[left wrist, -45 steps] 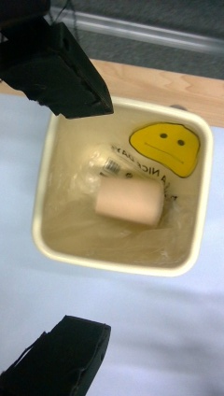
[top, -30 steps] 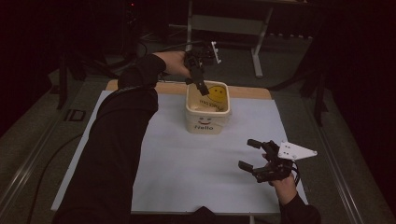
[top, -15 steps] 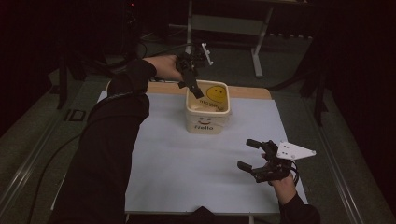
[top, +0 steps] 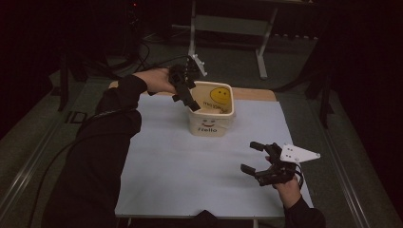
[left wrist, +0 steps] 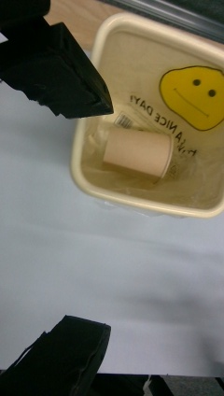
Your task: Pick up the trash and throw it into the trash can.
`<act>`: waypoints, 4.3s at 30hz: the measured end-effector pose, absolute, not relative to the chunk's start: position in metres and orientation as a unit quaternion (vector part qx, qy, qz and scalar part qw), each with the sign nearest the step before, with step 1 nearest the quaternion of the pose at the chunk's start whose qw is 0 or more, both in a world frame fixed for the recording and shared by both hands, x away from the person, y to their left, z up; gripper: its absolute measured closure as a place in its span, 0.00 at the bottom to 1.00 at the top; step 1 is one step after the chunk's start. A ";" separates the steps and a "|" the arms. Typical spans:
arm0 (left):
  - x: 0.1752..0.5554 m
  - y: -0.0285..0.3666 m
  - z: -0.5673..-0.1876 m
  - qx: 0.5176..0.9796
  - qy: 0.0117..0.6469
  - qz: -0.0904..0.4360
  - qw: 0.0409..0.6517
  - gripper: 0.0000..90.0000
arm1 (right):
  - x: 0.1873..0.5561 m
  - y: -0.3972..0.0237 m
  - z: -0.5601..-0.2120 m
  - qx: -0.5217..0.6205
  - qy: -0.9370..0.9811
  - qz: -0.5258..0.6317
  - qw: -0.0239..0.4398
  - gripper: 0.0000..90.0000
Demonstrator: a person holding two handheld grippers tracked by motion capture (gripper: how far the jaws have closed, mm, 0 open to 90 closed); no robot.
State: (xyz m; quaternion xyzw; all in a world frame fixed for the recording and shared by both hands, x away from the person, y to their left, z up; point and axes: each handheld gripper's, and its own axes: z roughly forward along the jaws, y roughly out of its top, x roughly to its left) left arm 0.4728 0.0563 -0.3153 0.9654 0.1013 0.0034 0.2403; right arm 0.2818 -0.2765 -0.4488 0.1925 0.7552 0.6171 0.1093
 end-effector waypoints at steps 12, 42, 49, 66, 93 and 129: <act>0.455 0.086 -0.328 0.959 0.121 -0.004 0.258 0.01 | 0.282 -0.277 -0.448 0.192 0.755 0.618 0.111 0.14; 0.406 0.153 -0.349 0.935 0.156 0.004 0.317 0.01 | 0.282 -0.276 -0.448 0.195 0.756 0.614 0.113 0.14; 0.391 0.165 -0.361 0.933 0.166 0.012 0.318 0.01 | 0.282 -0.275 -0.448 0.194 0.757 0.613 0.114 0.14; 0.352 0.182 -0.400 0.916 0.191 0.011 0.352 0.01 | 0.283 -0.275 -0.449 0.194 0.758 0.611 0.116 0.14; 0.292 0.196 -0.460 0.882 0.230 0.002 0.410 0.01 | 0.282 -0.274 -0.449 0.194 0.761 0.607 0.117 0.14; 0.268 0.184 -0.504 0.841 0.284 0.026 0.460 0.01 | 0.283 -0.274 -0.451 0.195 0.767 0.601 0.115 0.14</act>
